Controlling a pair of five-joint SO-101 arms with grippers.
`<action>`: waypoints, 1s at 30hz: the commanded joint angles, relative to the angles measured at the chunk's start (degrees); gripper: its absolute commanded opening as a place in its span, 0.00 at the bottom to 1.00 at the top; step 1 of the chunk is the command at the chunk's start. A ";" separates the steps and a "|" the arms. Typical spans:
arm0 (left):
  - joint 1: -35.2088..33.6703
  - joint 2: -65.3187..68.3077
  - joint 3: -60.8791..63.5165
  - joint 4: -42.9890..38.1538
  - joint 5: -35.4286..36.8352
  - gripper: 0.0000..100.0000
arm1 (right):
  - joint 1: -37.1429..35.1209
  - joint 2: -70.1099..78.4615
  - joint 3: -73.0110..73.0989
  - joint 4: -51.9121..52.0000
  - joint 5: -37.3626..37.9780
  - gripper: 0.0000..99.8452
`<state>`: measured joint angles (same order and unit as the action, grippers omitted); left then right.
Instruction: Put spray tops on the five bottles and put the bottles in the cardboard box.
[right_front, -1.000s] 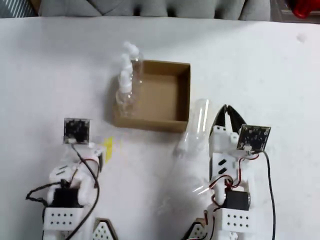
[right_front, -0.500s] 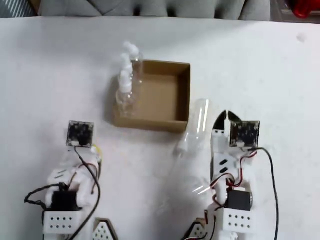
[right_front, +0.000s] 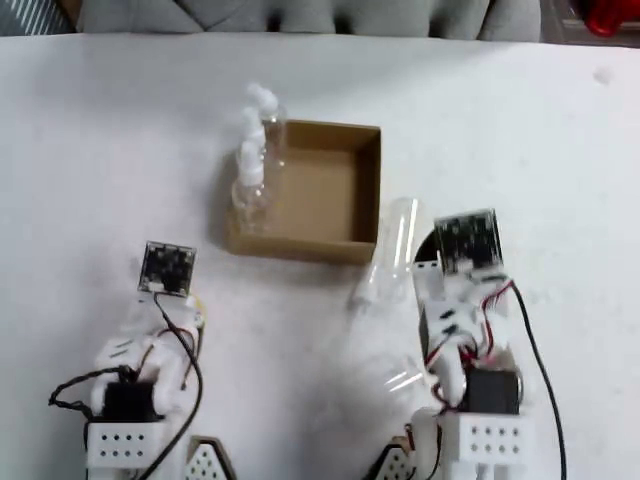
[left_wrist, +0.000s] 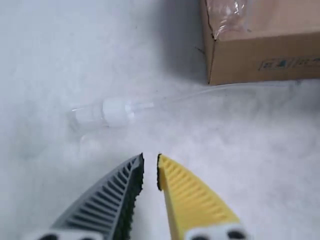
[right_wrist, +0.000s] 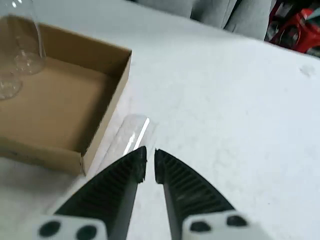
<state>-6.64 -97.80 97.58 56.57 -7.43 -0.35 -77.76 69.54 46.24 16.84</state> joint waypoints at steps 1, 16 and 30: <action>-0.48 -1.45 -0.26 0.26 -0.79 0.06 | -0.22 13.93 -8.97 0.40 1.32 0.02; -0.57 -1.45 -0.26 0.26 -0.88 0.06 | -4.35 58.15 -38.33 15.96 0.79 0.16; -2.33 -1.45 -0.26 0.26 -0.88 0.06 | -8.04 59.30 -29.80 0.04 -10.20 0.18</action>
<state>-7.60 -97.80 97.58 56.57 -7.52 -7.74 -17.98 37.80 52.13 7.43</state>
